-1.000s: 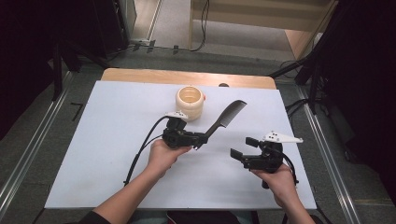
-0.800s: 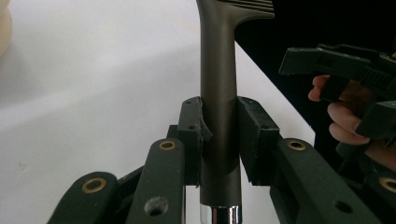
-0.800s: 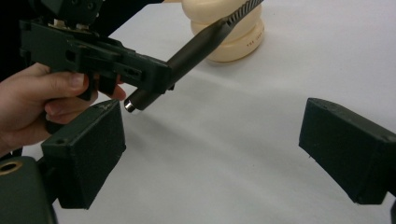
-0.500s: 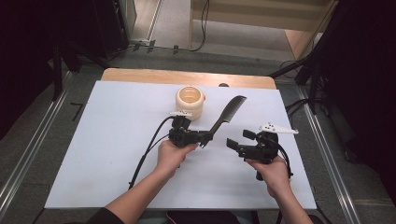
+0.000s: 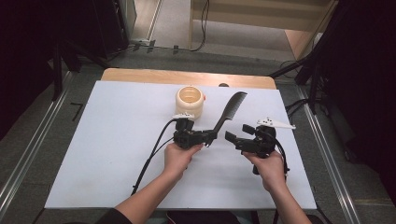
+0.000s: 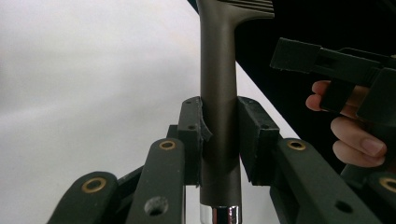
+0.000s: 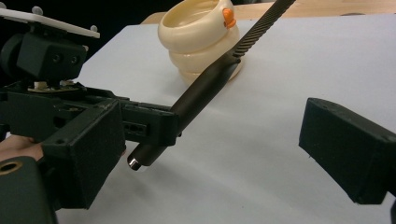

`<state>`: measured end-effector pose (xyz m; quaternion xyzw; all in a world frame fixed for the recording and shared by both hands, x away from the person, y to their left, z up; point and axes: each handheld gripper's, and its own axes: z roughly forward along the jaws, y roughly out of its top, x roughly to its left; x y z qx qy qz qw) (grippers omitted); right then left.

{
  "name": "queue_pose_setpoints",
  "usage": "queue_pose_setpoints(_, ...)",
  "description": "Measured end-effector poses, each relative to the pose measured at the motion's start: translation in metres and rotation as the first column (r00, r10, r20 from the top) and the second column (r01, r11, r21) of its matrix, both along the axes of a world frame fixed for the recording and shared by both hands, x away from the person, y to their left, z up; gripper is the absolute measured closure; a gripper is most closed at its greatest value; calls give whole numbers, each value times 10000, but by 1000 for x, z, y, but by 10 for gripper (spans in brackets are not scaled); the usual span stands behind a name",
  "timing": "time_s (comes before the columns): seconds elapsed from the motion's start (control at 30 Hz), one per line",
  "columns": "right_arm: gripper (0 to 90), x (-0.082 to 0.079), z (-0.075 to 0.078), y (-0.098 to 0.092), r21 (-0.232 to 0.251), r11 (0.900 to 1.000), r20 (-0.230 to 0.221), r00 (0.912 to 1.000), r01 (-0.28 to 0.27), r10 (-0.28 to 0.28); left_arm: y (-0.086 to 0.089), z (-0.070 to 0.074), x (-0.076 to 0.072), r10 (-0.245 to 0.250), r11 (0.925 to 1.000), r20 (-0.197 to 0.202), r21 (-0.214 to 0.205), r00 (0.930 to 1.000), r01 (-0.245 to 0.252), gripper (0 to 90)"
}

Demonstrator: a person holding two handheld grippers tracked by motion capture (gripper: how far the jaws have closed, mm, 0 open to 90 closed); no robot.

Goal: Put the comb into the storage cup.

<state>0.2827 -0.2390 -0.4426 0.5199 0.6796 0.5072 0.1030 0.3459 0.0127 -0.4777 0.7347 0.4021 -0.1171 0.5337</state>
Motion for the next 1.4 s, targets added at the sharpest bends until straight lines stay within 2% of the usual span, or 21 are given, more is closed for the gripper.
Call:
queue_pose_setpoints(0.27, 55, 11, -1, 4, 259, 9993, -163, 9995, 258, -254, -5, -3, -2, 174, 9995, 165, -257, 9997, -170, 729)
queue_pose_setpoints(0.37, 55, 15, -1, 6, 183, 9993, -249, 9991, 340, -335, -7, -4, -3, 132, 9990, 281, -421, 9995, -120, 729)
queue_pose_setpoints(0.43, 56, 18, -2, 8, 152, 9991, -297, 9988, 391, -387, -8, -4, -4, 97, 9992, 386, -386, 9992, -82, 729)
queue_pose_setpoints(0.57, 115, 22, -3, 11, 191, 9989, -291, 9987, 421, -415, -9, -6, -4, 72, 9989, 353, -464, 9993, -55, 729)
queue_pose_setpoints(0.73, 120, 26, -5, 14, 250, 9986, -463, 9979, 463, -451, -10, -8, -3, -6, 9983, 145, -590, 9999, 14, 729)
queue_pose_setpoints(0.83, 205, 29, -5, 15, 244, 9985, -458, 9978, 498, -486, -11, -8, -4, -123, 9983, 221, -569, 9997, 136, 729)
queue_pose_setpoints(1.07, 285, 33, -8, 18, 365, 9975, -803, 9951, 609, -578, -12, -8, -5, -35, 9981, 328, -621, 9995, 55, 729)
queue_pose_setpoints(1.3, 423, 38, -8, 21, 907, 9936, -1507, 9872, 670, -528, -15, -9, -7, -96, 9980, 434, -624, 9990, 123, 729)
queue_pose_setpoints(1.4, 506, 40, -7, 23, 805, 9931, -1749, 9821, 850, -698, -15, -9, -7, -84, 9978, 429, -655, 9990, 112, 728)
